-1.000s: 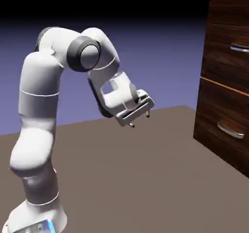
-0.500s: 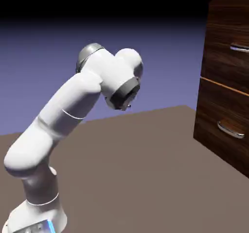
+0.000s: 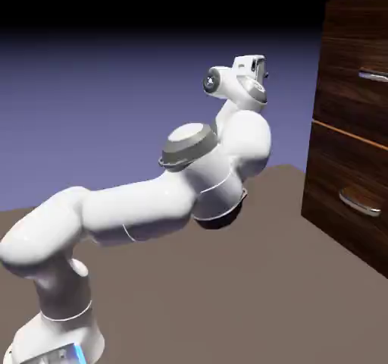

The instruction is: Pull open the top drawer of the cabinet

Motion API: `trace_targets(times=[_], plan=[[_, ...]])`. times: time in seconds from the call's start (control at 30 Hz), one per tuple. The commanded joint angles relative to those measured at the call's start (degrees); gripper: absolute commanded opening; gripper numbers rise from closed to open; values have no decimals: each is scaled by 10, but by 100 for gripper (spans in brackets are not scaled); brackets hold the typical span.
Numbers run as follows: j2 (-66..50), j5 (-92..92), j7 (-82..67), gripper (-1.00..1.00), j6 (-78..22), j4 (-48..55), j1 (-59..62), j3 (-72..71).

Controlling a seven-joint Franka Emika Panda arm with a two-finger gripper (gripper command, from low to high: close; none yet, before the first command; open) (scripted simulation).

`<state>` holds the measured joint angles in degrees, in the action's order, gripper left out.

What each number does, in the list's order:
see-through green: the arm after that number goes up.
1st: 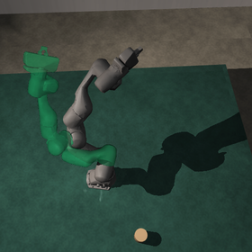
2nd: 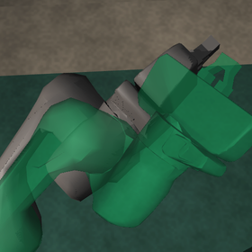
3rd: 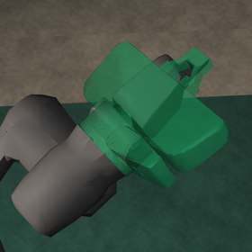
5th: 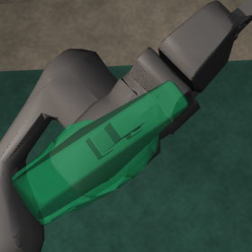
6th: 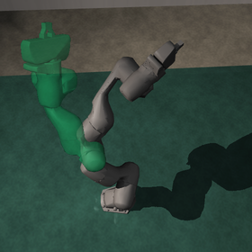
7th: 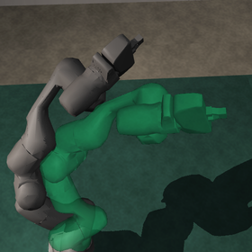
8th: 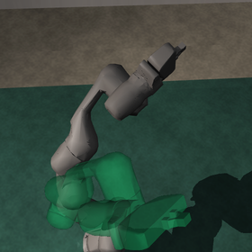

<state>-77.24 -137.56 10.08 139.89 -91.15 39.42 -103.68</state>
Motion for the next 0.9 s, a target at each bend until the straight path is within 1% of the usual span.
trace_targets(times=[0.0,0.2,0.23,0.53,0.57,0.6,0.63,0.87], plan=[[-20,-25,-6,0,-6,13,7,-19],[-134,-167,-39,0,-41,85,49,-126],[-134,-167,-39,0,-41,85,49,-126],[-112,-155,-90,0,36,272,-56,-129],[-112,-155,-90,0,36,272,-56,-129],[-112,-155,-90,-100,36,272,-56,-129],[-112,-155,-90,-100,36,272,-56,-129],[-131,-167,-52,-100,-25,127,24,-128]])
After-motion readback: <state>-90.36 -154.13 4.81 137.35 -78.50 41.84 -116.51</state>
